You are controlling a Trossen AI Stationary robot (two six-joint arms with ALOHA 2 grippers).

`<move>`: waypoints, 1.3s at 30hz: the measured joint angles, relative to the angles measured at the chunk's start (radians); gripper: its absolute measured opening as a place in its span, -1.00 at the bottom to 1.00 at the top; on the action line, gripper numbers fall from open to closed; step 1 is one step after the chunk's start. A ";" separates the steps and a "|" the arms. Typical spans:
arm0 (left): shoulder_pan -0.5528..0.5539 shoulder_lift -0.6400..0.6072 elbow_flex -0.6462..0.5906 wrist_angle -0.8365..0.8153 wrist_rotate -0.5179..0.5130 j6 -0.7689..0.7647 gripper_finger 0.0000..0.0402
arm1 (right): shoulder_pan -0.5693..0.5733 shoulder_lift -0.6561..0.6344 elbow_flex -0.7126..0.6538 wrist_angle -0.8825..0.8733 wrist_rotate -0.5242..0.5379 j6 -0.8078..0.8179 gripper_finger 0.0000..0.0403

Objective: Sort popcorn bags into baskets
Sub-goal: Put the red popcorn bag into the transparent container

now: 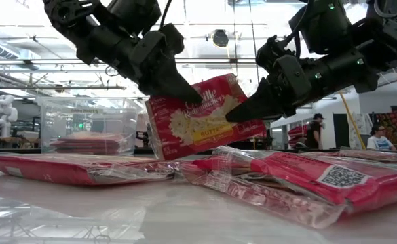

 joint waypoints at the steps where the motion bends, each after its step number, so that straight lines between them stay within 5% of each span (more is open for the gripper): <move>1: 0.004 -0.002 0.000 0.004 0.019 -0.001 -0.44 | 0.000 0.000 0.000 -0.001 0.000 0.000 -0.93; 8: 0.022 -0.003 0.000 -0.010 0.030 -0.016 -0.92 | 0.000 0.000 0.000 0.000 0.000 -0.001 -0.92; 13: 0.037 -0.049 0.002 -0.077 0.053 -0.018 -0.83 | 0.000 0.001 -0.001 0.092 0.000 -0.002 -0.84; 20: 0.070 -0.237 0.060 -0.464 0.061 0.081 -0.93 | -0.005 -0.008 0.000 0.138 0.117 -0.105 -0.61; 30: 0.196 -0.438 0.273 -0.970 -0.053 0.220 -0.93 | -0.047 -0.009 0.000 0.122 0.127 -0.134 -0.49; 39: 0.392 -0.447 0.516 -1.274 -0.236 0.443 -0.87 | -0.047 -0.008 0.000 0.065 0.064 -0.159 -0.49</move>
